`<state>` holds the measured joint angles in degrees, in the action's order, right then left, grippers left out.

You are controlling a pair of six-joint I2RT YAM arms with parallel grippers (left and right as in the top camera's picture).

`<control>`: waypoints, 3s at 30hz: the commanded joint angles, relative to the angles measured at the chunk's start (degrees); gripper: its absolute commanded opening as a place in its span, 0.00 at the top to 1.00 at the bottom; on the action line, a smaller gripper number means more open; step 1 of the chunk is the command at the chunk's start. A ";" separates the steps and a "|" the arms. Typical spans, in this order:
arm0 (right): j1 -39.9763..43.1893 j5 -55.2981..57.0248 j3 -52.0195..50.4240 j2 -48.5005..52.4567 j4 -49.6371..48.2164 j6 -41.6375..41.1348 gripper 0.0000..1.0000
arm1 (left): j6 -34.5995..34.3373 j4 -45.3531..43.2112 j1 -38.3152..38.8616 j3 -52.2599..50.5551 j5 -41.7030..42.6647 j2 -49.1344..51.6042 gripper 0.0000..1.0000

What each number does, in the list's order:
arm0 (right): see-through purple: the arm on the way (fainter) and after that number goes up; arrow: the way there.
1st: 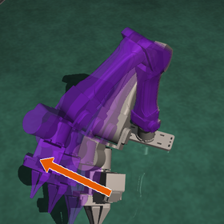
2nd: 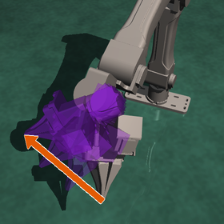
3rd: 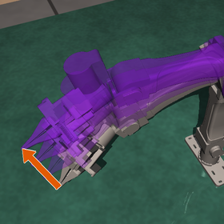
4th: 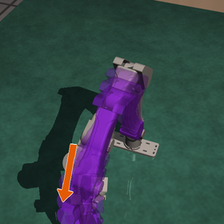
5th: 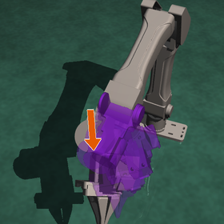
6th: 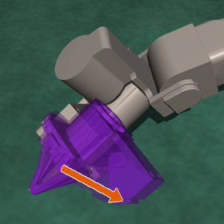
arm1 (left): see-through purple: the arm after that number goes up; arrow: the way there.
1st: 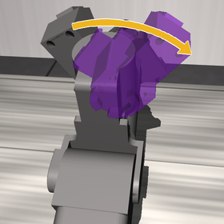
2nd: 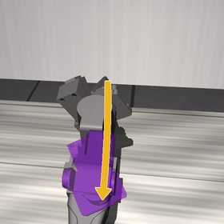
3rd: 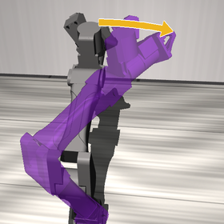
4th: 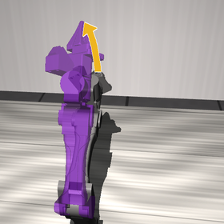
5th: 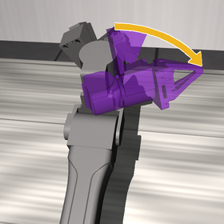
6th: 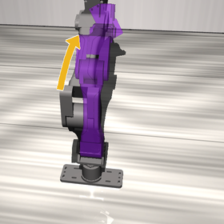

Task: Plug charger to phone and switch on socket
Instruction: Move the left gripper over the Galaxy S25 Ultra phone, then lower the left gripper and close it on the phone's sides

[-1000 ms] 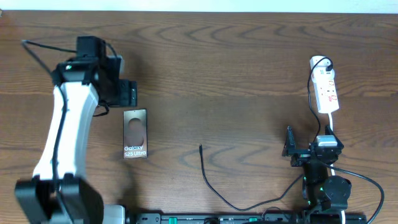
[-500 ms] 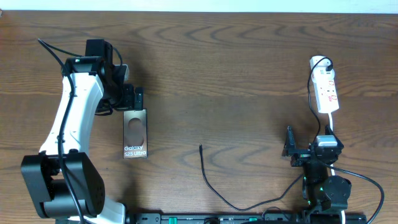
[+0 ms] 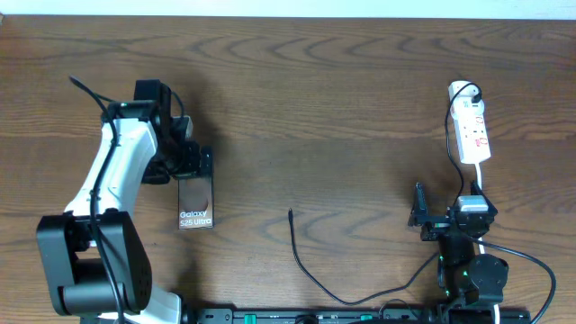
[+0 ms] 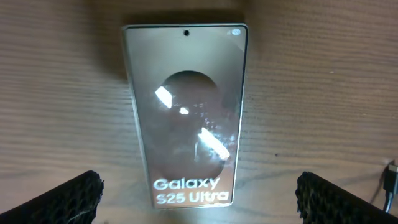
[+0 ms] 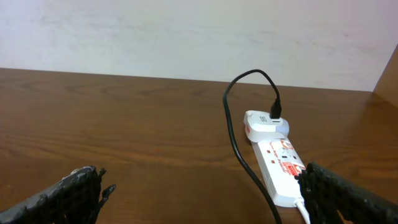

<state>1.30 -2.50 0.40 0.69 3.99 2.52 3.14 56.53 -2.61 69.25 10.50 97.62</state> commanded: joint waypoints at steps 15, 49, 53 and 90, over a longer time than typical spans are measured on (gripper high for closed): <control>0.15 0.48 -0.09 -0.37 0.26 -0.35 0.01 | -0.44 -9.53 -0.20 -10.56 0.85 0.11 0.00; 0.15 0.46 -0.09 -0.37 0.26 -0.35 0.01 | -4.76 -11.87 2.97 -11.41 -6.45 0.13 0.00; 0.15 0.46 -0.09 -0.37 0.26 -0.35 0.01 | -4.76 -13.66 2.97 -13.44 -6.45 0.13 0.00; 0.15 0.48 -0.09 -0.37 0.26 -0.35 0.01 | -4.74 -18.71 2.97 -18.21 -6.93 0.13 0.00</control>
<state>1.30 -2.50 0.40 0.69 4.01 2.52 -1.48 37.65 0.45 51.90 4.99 97.62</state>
